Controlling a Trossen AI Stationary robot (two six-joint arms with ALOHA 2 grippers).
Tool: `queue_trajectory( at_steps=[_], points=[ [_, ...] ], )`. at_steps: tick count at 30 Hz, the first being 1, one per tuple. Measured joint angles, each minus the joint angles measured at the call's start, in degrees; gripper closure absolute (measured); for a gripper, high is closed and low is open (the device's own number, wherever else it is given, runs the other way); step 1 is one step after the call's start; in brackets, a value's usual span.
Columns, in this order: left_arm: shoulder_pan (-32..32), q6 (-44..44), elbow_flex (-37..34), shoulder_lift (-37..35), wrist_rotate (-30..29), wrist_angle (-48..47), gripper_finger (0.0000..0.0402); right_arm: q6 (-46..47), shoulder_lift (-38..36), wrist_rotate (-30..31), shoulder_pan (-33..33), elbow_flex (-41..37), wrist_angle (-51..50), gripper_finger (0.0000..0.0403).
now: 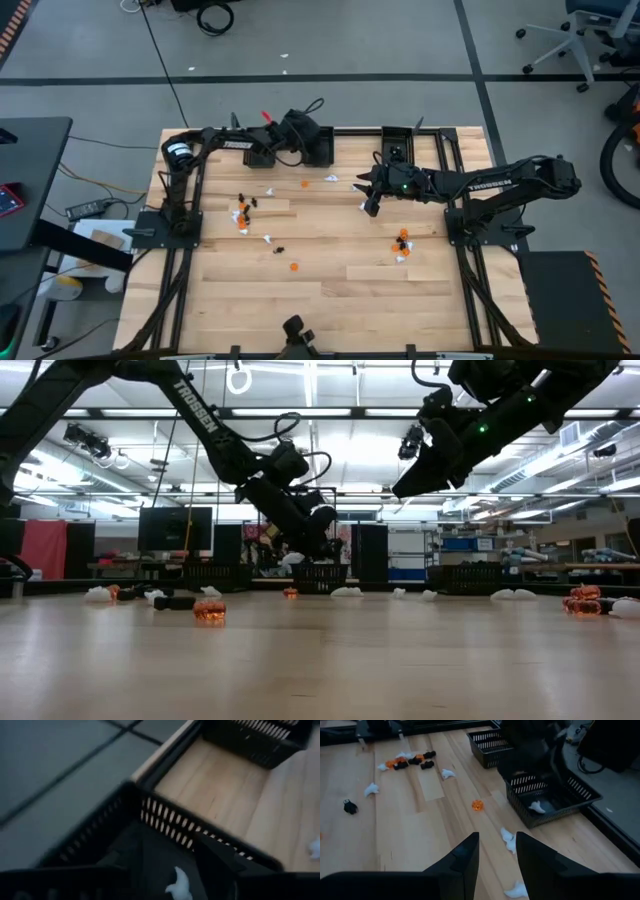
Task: Sort Halloween decoration
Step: Put the white ghost toy into the middle black bin
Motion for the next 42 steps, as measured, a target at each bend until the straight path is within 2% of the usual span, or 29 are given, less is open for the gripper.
queue_trajectory(
  at_steps=[5, 13, 23, 27, 33, 36, 40, 42],
  points=[
    [-2.0, 6.9, -3.3, -5.3, 0.4, 2.0, 0.0246, -0.1, 0.0, 0.4, 0.0, 0.0, -0.4, 0.0268],
    [-7.4, 10.9, -20.6, -15.5, 0.1, 13.5, 0.0246, -1.8, 0.0, 2.0, 0.0, 0.0, -0.2, 0.0268],
    [-17.0, 9.6, -28.8, -16.8, -2.2, 13.6, 0.0246, -2.7, 0.0, 1.6, 0.1, 0.0, -1.8, 0.0268],
    [-21.1, 9.5, -31.7, -17.8, -8.5, 16.7, 0.0246, -2.6, 0.0, 1.9, 0.1, 0.0, -2.0, 0.0268],
    [-26.7, 7.2, -35.1, -20.2, -14.5, 14.4, 0.0246, -1.7, 0.0, 2.0, 0.1, 0.0, -3.2, 0.0268],
    [-28.7, 5.6, -35.2, -23.7, -18.1, 6.4, 0.0246, -1.3, 0.0, 2.1, 0.2, 0.0, -3.6, 0.0268],
    [-30.4, 5.0, -35.4, -26.7, -18.1, -0.7, 0.0246, -1.4, 0.0, 2.0, 0.3, -0.1, -2.5, 0.0268],
    [-31.2, 5.3, -35.3, -26.5, -16.0, 1.3, 0.0246, -1.5, 0.0, 2.0, 0.3, -0.1, -1.9, 0.0268]
  ],
)
